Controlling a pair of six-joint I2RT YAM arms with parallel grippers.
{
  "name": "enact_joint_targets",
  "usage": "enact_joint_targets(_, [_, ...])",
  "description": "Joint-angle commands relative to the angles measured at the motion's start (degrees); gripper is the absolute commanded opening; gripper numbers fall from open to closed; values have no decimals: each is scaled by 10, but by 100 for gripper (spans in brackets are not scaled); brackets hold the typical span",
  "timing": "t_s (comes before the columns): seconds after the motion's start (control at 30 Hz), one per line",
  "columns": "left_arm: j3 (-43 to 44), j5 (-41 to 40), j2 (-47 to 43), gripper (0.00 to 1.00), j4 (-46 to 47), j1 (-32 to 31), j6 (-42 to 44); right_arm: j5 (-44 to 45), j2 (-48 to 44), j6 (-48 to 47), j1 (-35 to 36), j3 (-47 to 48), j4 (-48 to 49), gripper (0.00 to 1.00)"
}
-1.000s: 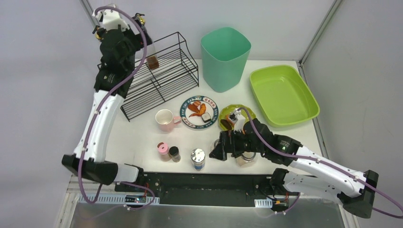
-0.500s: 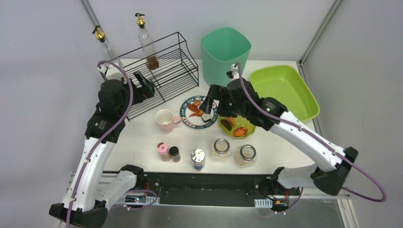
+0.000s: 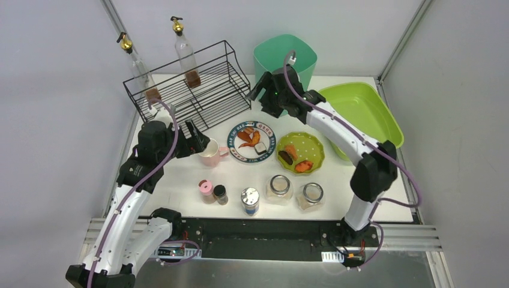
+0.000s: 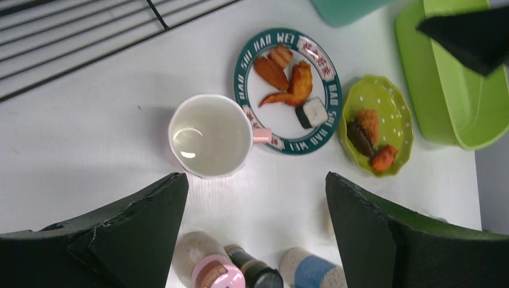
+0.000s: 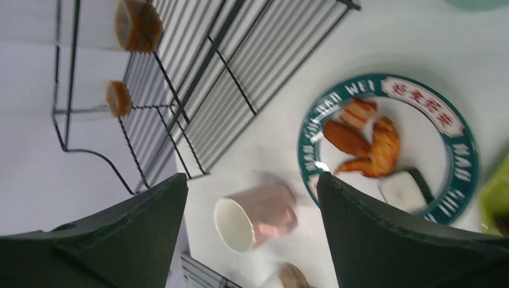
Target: Clear the kitchen counter
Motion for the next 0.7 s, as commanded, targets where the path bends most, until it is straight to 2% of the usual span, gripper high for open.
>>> enact_joint_targets(0.0, [-19, 68, -31, 88, -7, -3, 18, -47, 79, 47, -2, 88, 80, 80])
enact_joint_targets(0.07, [-28, 77, -42, 88, -11, -3, 37, -49, 124, 53, -3, 128, 82, 76])
enact_joint_targets(0.23, [-47, 98, -59, 88, -17, -3, 68, -47, 203, 61, -7, 200, 89, 52])
enact_joint_targets(0.67, [-62, 73, -112, 88, -26, -3, 68, -31, 240, 111, -11, 199, 116, 45])
